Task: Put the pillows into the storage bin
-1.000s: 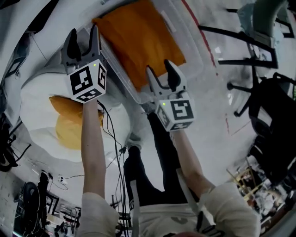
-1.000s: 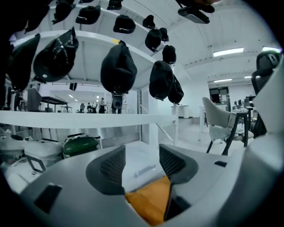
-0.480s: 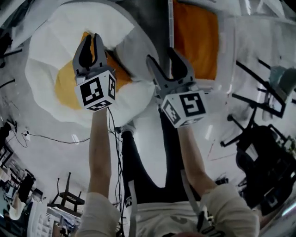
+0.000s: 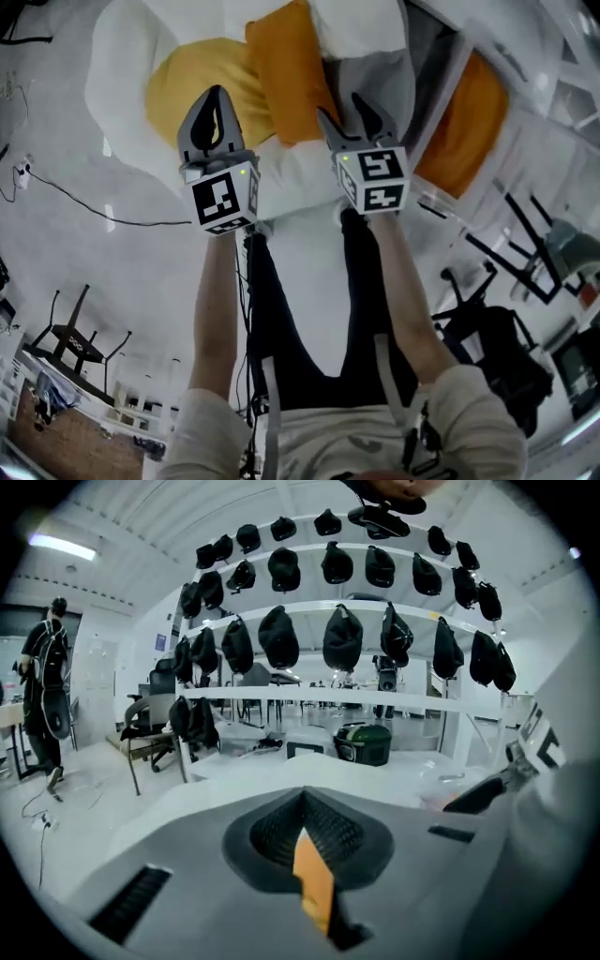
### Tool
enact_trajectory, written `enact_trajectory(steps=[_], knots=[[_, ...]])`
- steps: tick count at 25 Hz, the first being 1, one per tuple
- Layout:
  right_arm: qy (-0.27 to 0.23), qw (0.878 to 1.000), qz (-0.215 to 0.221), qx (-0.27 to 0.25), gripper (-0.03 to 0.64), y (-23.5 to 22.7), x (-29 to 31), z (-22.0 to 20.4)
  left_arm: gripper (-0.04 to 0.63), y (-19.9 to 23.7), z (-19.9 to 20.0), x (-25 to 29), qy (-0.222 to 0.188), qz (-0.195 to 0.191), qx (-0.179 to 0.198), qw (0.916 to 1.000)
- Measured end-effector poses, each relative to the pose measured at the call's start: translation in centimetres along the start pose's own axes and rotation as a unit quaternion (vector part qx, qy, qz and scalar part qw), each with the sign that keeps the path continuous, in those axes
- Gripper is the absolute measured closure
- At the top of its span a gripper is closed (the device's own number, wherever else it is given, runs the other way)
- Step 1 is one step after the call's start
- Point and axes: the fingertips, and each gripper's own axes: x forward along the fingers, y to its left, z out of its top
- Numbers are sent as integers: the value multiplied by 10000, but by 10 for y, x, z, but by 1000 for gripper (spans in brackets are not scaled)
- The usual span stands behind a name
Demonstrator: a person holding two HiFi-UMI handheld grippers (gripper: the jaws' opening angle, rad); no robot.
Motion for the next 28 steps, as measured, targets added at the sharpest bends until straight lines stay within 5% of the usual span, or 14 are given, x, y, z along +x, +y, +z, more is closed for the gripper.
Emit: enact_trajectory(steps=[5, 6, 7, 11, 14, 17, 19, 23, 28], knots=[[894, 9949, 227, -407, 373, 17, 43, -55, 583, 8, -99, -3, 942, -64, -596, 9938], [1053, 9927, 291, -509, 364, 17, 50, -66, 555, 2, -121, -1, 1123, -176, -869, 9897], [1200, 9904, 336, -593, 358, 16, 57, -77, 447, -7, -143, 2, 1275, -334, -1154, 9845], [1649, 9835, 392, -635, 353, 4, 80, -117, 361, -56, -225, 5, 1857, -1080, -1951, 9570], [1716, 9830, 492, -418, 353, 0, 88, -134, 351, -94, -275, -2, 2366, -1596, -2475, 9259], [1676, 9837, 635, -172, 353, 0, 92, -136, 351, -118, -306, -2, 2678, -1810, -2895, 9009], [1735, 9821, 713, -165, 359, 4, 94, -138, 350, -122, -317, 1, 2738, -1826, -3087, 8924], [1762, 9809, 733, -377, 438, 8, 95, -133, 375, -124, -313, 6, 2823, -2021, -3083, 8857], [1583, 9845, 480, -584, 489, 8, 88, -122, 480, -125, -295, 4, 2856, -1856, -2782, 8981]])
